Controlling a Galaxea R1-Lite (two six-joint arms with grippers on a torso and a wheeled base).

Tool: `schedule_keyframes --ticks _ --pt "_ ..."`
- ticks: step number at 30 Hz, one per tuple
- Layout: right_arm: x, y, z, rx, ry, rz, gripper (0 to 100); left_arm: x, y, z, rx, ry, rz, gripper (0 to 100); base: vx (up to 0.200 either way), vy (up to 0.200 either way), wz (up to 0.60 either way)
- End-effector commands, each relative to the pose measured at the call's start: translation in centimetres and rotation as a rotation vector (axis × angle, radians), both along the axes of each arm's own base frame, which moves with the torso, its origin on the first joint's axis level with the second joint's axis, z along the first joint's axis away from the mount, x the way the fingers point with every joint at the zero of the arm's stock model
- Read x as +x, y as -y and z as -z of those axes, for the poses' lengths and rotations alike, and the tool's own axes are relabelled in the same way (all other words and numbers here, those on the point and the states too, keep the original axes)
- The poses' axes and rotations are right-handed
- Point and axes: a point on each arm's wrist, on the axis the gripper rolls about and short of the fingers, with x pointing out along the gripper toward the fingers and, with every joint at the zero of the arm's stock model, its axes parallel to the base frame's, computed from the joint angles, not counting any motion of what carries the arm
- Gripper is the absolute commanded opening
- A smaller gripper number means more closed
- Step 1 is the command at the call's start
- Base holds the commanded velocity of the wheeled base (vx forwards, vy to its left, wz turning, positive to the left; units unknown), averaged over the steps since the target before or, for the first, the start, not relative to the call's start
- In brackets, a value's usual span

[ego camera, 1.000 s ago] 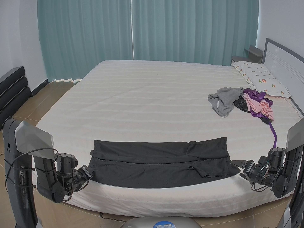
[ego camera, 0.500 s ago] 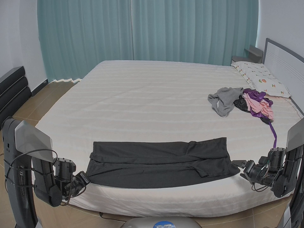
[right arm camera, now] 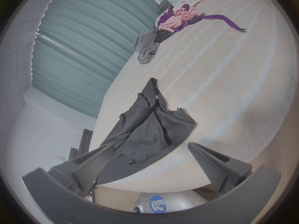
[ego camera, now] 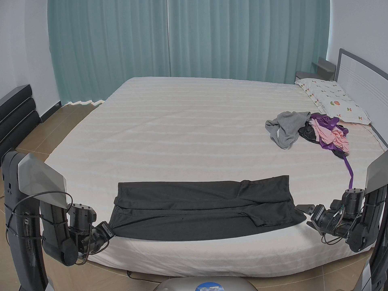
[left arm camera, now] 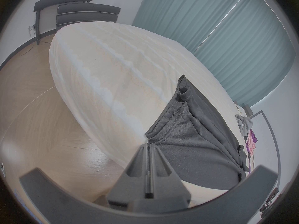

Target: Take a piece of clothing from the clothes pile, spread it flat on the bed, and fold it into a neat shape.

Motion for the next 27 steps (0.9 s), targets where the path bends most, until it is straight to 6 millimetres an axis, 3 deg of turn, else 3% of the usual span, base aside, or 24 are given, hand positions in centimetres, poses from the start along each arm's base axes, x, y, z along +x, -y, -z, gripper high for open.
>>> schedule_keyframes --ticks 1,11,22,27 --pt "0.1 0.0 -0.1 -0.003 0.014 0.002 100 -0.4 0.0 -0.1 0.001 -0.01 0.0 0 0.0 0.0 0.0" --pt "0.0 0.6 0.1 -0.047 0.011 0.02 100 -0.3 0.0 -0.2 0.0 -0.002 -0.001 0 0.0 0.0 0.0" --pt "1.1 0.3 3.8 -0.133 -0.078 0.042 100 -0.2 0.0 -0.2 -0.002 -0.001 -0.001 0 0.0 0.0 0.0" --pt "2.2 0.0 4.4 -0.135 -0.053 0.032 100 -0.2 0.0 -0.2 -0.002 -0.001 -0.001 0 0.0 0.0 0.0"
